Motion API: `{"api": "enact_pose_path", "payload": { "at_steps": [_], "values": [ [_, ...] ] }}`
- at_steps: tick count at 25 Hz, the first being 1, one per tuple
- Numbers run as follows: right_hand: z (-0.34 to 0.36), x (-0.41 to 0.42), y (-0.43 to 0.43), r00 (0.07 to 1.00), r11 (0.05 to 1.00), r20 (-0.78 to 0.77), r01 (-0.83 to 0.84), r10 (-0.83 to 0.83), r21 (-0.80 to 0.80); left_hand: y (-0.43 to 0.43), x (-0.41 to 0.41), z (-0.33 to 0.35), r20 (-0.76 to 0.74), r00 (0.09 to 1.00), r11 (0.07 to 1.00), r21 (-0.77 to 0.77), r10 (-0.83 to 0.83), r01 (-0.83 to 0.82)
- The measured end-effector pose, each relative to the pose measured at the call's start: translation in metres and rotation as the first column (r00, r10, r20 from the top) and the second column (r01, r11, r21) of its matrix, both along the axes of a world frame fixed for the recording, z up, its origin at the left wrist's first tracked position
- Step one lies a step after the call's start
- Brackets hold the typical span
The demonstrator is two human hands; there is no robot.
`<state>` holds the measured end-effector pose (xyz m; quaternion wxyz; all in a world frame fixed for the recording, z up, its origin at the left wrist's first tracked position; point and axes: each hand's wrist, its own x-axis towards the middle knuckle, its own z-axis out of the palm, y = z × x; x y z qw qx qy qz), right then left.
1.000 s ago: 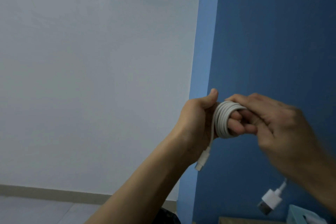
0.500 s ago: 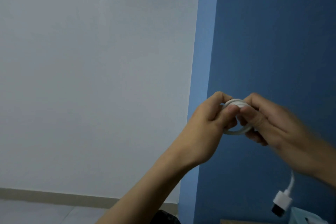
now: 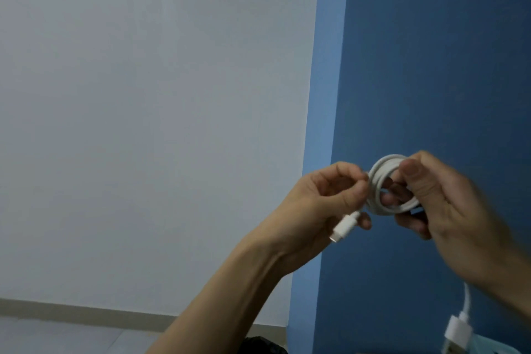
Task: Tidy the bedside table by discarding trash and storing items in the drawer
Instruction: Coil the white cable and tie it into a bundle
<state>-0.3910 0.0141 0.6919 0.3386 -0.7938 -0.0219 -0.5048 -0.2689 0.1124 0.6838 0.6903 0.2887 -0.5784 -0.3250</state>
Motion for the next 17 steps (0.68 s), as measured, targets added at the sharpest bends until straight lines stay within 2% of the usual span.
{"api": "enact_pose_path", "payload": {
  "at_steps": [5, 9, 17],
  "values": [
    [-0.002, 0.002, 0.002, 1.000, 1.000, 0.003, -0.005, 0.005, -0.002, -0.003, -0.003, 0.001, 0.003, 0.998, 0.995, -0.070, 0.070, -0.069],
    [0.002, -0.001, 0.010, 0.997, 0.999, 0.072, -0.022, 0.019, 0.045, -0.001, 0.004, -0.003, 0.012, 1.000, 0.992, -0.125, -0.015, 0.016],
    [-0.006, 0.004, 0.009, 0.999, 1.000, 0.043, 0.006, -0.006, 0.004, 0.000, 0.000, -0.003, 0.187, 0.943, 0.936, -0.276, 0.275, -0.218]
  ]
}}
